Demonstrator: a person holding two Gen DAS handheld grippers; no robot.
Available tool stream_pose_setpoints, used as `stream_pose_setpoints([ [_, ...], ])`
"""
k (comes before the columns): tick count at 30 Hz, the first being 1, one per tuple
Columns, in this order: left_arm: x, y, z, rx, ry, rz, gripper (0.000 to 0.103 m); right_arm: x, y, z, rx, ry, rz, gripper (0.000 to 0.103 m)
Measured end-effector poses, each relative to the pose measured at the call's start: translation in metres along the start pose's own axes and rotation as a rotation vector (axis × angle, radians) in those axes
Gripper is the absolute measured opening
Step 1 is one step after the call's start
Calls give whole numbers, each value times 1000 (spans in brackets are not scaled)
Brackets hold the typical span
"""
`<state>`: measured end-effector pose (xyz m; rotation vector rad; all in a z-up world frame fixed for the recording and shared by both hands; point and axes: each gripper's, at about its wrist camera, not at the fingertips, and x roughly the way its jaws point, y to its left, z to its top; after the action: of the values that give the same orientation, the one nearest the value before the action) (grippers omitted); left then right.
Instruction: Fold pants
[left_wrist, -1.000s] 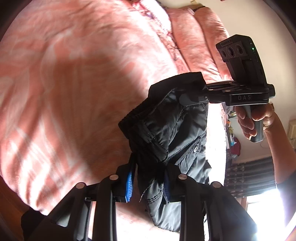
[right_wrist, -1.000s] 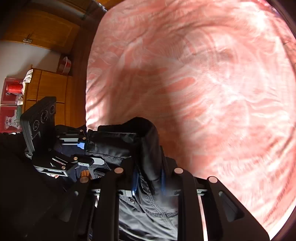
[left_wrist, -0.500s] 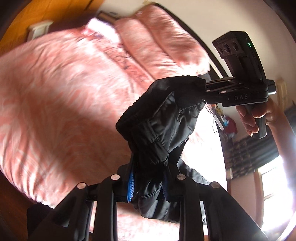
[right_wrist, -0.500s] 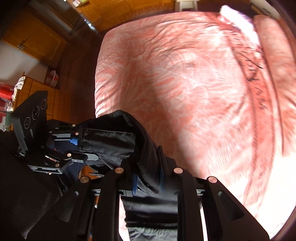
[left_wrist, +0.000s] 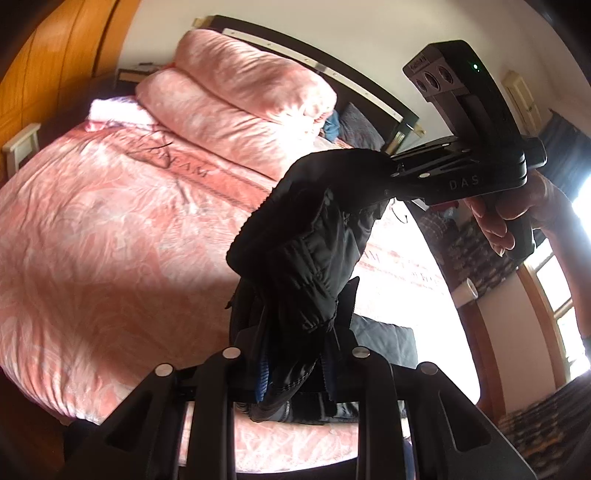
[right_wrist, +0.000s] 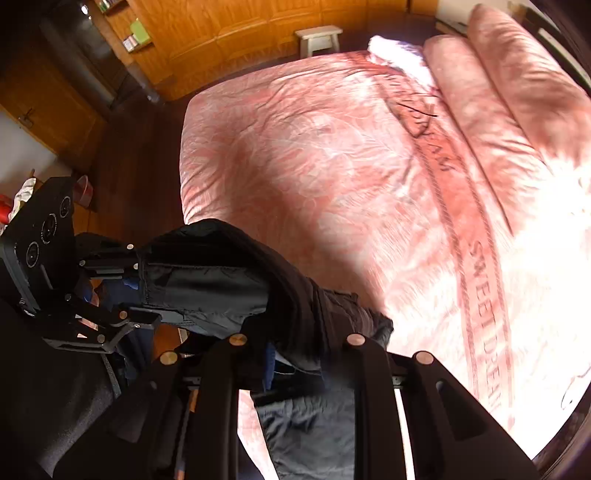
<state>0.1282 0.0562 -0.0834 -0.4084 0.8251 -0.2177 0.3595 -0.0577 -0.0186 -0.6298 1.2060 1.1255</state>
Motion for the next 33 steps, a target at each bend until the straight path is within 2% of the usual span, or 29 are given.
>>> stream_pose_setpoints([
  [16,30,-117,-27,214,76,-48,22,-53,-19,-133,134,-74,-95,14],
  [25,54,-162,-44,299,116,-83,22,-64,-34,-194,217,-103,-122,13],
  [33,77,-190,-59,354,160,-104,22,-63,-46,-235,268,-104,-142,13],
])
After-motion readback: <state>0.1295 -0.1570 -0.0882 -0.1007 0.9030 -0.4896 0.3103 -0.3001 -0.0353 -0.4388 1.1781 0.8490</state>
